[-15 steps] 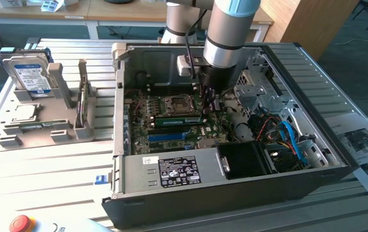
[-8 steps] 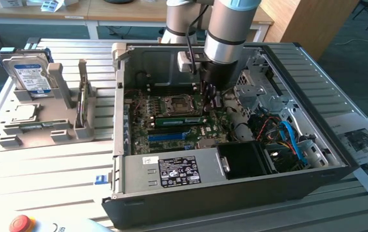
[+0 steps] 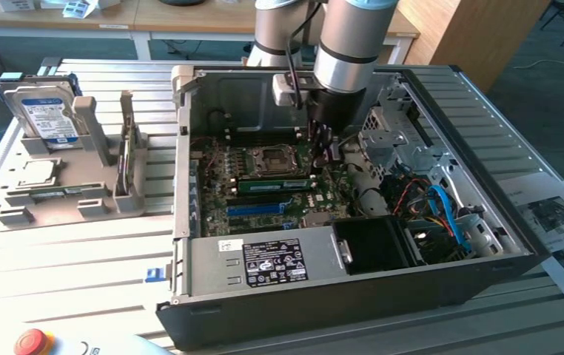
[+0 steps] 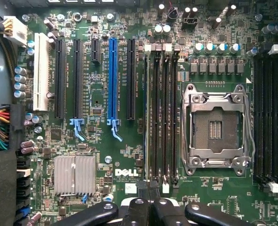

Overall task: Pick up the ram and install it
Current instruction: 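Press down the ram until it locks into place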

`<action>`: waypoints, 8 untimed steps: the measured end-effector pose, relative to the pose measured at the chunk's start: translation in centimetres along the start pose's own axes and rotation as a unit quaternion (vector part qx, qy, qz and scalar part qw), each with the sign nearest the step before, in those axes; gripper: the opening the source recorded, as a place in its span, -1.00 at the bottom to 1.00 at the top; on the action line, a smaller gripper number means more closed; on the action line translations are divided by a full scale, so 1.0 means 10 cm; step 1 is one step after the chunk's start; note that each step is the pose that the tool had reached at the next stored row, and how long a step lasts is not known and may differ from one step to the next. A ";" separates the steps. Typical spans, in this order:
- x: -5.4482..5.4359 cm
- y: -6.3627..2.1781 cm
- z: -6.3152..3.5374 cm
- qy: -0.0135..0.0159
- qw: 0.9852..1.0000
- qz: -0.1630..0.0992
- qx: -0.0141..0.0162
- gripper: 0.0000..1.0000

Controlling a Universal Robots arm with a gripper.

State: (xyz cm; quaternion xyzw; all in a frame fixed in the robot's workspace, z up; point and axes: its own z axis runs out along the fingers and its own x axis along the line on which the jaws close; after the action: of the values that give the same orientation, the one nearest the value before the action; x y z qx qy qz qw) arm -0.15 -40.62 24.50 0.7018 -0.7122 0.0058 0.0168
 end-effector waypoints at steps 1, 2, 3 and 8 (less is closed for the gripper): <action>0.00 0.000 -0.001 0.000 1.000 0.000 0.000 -0.80; 0.00 0.000 -0.001 0.000 1.000 0.000 0.000 -0.80; 0.00 0.000 -0.001 0.000 1.000 0.000 0.000 -0.80; 0.00 0.057 0.001 0.000 1.000 0.000 0.000 -0.80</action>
State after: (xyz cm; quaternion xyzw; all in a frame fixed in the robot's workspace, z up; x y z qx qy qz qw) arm -0.72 -40.62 24.50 0.7018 -0.7122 0.0059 0.0169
